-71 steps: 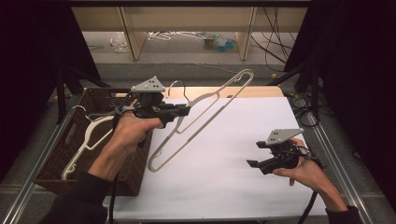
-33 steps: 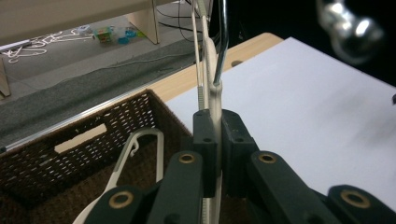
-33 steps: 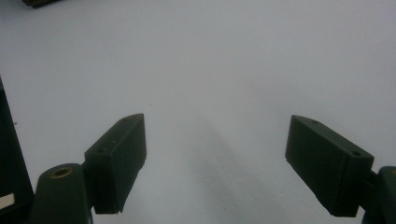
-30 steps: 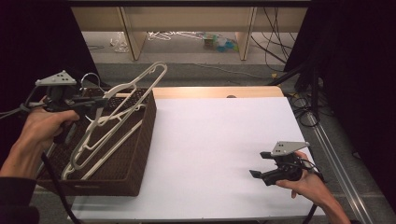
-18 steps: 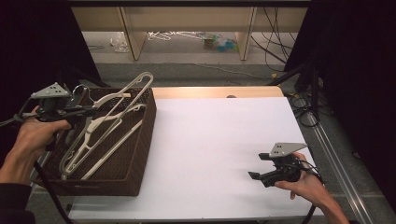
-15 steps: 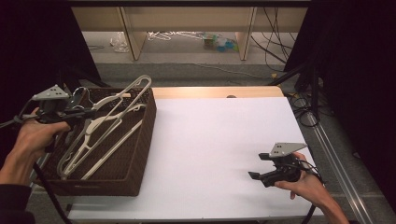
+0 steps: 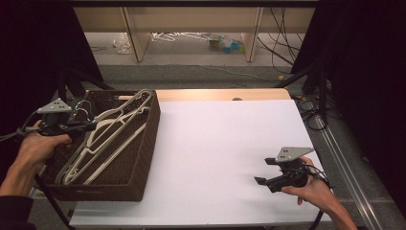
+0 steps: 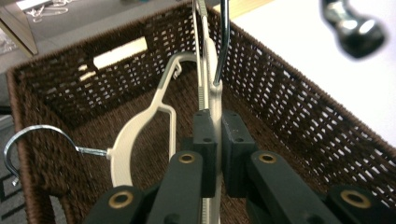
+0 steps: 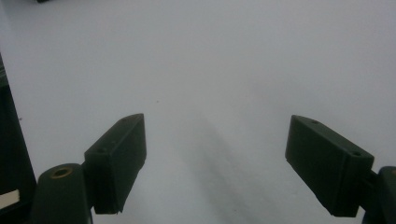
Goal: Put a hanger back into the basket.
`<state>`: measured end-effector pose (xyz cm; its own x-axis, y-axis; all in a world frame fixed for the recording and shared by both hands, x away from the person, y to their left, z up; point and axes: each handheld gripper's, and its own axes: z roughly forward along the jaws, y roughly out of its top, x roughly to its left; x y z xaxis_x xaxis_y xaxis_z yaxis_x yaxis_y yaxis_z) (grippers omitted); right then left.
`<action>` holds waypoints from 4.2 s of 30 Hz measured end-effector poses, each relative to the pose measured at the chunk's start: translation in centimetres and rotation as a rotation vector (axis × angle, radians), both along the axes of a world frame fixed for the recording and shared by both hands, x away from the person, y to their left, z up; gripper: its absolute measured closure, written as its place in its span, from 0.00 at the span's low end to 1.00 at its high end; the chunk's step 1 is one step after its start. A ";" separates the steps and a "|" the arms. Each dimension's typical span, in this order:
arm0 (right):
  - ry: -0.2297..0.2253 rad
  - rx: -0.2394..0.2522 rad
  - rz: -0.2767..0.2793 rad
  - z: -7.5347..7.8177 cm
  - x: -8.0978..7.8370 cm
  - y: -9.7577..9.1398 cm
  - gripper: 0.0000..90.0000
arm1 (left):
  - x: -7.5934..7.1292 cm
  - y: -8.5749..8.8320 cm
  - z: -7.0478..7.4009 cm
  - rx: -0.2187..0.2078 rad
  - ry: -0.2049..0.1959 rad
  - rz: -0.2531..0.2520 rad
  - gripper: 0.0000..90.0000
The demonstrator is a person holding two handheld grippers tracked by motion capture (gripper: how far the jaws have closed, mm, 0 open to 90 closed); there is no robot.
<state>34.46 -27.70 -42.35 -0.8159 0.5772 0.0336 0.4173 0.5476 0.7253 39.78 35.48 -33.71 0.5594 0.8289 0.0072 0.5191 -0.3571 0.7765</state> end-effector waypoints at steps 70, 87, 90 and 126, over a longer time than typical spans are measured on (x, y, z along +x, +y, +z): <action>-0.027 0.046 -0.032 -0.5 0.0 0.5 0.24 | -0.8 -2.7 -4.5 -0.158 -0.123 0.203 0.49; -0.064 0.089 -0.074 -0.5 -1.1 1.1 0.23 | -4.1 -9.1 -3.4 -0.219 -0.204 0.060 0.30; -0.076 0.096 -0.080 -0.5 -1.2 1.3 0.23 | -4.5 -10.1 -3.5 -0.203 -0.214 0.039 0.27; -0.117 0.151 -0.098 -0.1 -3.2 1.8 0.20 | -10.1 -19.6 -8.4 -0.207 -0.229 -0.145 0.20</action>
<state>31.23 -25.90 -42.44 -0.7598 0.6493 0.0342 0.3713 0.3902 0.8425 29.66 15.86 -42.12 0.6745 0.7382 -0.0134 0.2780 -0.2371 0.9308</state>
